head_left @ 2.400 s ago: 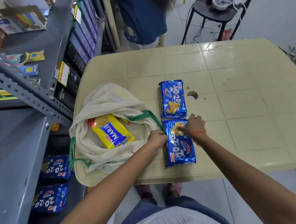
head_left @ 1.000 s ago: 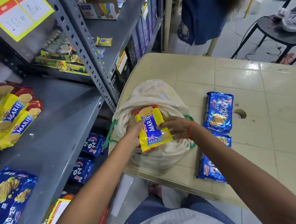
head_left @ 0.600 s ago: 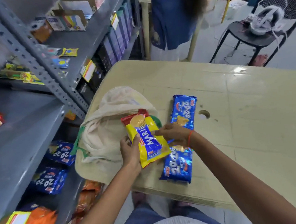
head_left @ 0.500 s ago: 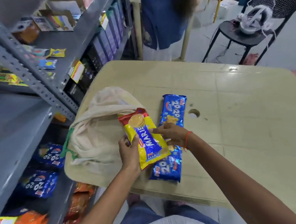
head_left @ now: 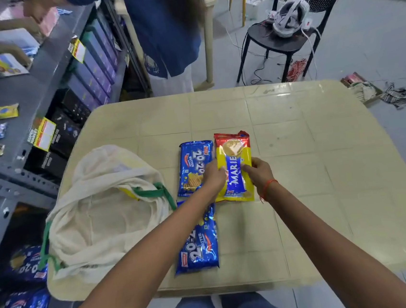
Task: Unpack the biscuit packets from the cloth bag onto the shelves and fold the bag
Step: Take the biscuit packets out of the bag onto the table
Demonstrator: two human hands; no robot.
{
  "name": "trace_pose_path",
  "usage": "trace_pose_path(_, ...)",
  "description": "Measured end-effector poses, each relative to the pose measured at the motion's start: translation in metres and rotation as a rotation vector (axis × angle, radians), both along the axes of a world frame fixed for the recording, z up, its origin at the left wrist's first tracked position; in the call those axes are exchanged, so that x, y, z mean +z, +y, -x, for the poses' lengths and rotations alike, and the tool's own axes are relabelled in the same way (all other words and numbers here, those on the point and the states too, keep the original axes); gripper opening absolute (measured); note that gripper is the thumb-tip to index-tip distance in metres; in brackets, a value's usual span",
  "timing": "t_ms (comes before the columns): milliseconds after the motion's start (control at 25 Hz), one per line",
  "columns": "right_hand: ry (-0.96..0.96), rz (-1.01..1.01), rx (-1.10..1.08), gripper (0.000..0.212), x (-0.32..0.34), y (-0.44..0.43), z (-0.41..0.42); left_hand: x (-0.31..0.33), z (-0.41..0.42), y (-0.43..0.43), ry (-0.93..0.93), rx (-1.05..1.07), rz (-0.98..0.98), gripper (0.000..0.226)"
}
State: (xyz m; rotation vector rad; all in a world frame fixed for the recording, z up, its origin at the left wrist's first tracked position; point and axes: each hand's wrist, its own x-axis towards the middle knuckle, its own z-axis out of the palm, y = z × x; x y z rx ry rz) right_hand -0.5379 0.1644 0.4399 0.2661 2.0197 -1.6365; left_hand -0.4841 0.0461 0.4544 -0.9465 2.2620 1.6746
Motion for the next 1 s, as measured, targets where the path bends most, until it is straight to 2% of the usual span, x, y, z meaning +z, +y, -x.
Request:
trace_pose_path(120, 0.028, -0.142, 0.01, 0.025, -0.004, 0.005, 0.019, 0.004, 0.026, 0.01, -0.039, -0.088, -0.029, 0.039)
trace_pose_path(240, 0.076, -0.317, 0.083, 0.019, -0.01, 0.005, 0.032, 0.004, 0.037, 0.01, -0.075, -0.169, -0.104, 0.026)
trace_pose_path(360, 0.09, -0.472, 0.135, 0.015, -0.017, 0.004, 0.033, 0.002, 0.033, 0.0, -0.101, -0.203, -0.201, 0.035)
trace_pose_path(400, 0.114, -0.535, 0.138, 0.021, -0.012, -0.003, 0.028, 0.0, 0.028, -0.007, -0.081, -0.19, -0.213, 0.036)
trace_pose_path(520, 0.289, -0.604, 0.151, 0.043, 0.012, -0.043, 0.006, -0.001, 0.007, -0.032, 0.028, -0.041, -0.185, 0.034)
trace_pose_path(640, 0.393, -0.503, 0.288, 0.036, 0.029, -0.1, -0.019, -0.004, -0.028, -0.077, 0.1, 0.266, -0.228, 0.018)
trace_pose_path(720, 0.396, -0.426, 0.446, 0.029, 0.032, -0.144, -0.04, -0.008, -0.061, -0.116, 0.109, 0.465, -0.114, 0.007)
trace_pose_path(800, 0.383, -0.339, 0.578, 0.024, 0.033, -0.187, -0.067, -0.012, -0.097, -0.158, 0.011, 0.559, 0.1, 0.019)
trace_pose_path(880, 0.36, -0.351, 0.786, 0.024, 0.027, -0.221, -0.095, -0.016, -0.127, -0.191, -0.161, 0.515, 0.306, 0.024)
trace_pose_path(920, 0.339, -0.38, 0.921, 0.028, 0.022, -0.235, -0.11, -0.019, -0.138, -0.207, -0.188, 0.454, 0.37, 0.024)
trace_pose_path(1000, 0.359, -0.503, 1.063, 0.032, 0.013, -0.252, -0.131, -0.018, -0.15, -0.232, -0.099, 0.279, 0.458, 0.035)
